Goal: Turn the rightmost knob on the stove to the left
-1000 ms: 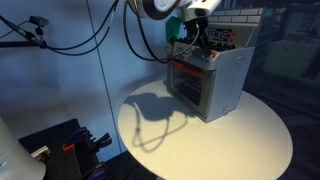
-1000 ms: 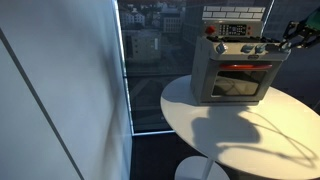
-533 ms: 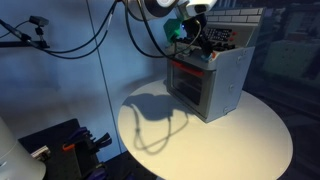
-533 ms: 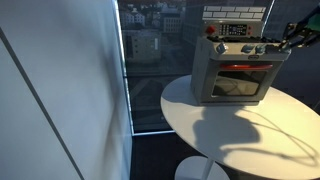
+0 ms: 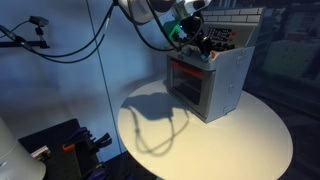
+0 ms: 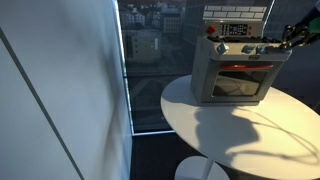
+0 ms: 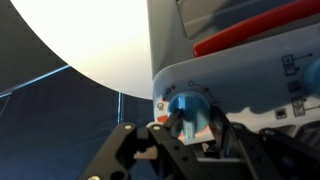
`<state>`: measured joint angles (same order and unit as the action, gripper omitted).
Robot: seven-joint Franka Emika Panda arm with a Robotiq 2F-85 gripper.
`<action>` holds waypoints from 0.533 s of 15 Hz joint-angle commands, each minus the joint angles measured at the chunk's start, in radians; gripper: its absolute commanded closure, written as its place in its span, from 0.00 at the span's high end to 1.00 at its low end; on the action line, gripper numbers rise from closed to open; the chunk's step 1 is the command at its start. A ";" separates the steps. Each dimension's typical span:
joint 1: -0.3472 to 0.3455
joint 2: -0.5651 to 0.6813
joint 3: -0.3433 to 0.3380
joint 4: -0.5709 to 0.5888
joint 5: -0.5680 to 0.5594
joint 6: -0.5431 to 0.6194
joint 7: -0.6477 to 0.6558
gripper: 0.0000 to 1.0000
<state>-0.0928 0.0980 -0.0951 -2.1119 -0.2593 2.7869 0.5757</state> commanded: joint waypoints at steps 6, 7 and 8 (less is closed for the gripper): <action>0.005 -0.115 -0.013 -0.033 -0.138 -0.137 0.010 0.58; 0.006 -0.117 -0.012 -0.031 -0.135 -0.145 0.012 0.59; 0.015 -0.129 -0.024 -0.029 -0.130 -0.158 0.004 0.66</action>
<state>-0.0829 0.0620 -0.0965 -2.1131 -0.3644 2.7028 0.5828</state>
